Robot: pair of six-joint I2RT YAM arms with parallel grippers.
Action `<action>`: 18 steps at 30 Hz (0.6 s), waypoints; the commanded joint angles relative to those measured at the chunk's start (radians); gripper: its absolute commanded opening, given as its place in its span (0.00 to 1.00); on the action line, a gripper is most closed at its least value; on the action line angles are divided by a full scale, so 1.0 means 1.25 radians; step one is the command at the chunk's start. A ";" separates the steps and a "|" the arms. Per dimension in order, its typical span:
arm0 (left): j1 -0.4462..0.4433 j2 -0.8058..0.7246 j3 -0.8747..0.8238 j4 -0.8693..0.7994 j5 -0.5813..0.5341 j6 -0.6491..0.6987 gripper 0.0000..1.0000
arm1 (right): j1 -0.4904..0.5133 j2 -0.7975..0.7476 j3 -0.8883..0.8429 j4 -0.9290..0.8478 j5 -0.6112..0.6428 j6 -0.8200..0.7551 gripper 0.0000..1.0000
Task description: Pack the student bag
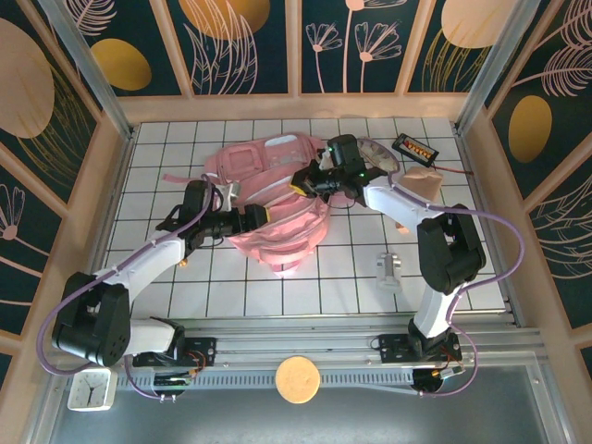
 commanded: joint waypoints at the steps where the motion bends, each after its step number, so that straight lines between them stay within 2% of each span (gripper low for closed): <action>1: -0.021 0.004 0.052 -0.048 -0.002 0.055 0.86 | 0.028 -0.008 0.044 0.063 -0.043 0.003 0.00; 11: -0.023 0.071 0.109 -0.076 -0.082 0.095 0.82 | 0.044 -0.003 0.065 0.062 -0.033 0.015 0.00; 16: -0.023 0.122 0.176 -0.109 -0.100 0.143 0.65 | 0.056 0.002 0.068 0.063 -0.027 0.020 0.00; 18: -0.025 0.138 0.198 -0.122 -0.099 0.159 0.62 | 0.059 0.005 0.067 0.066 -0.026 0.024 0.00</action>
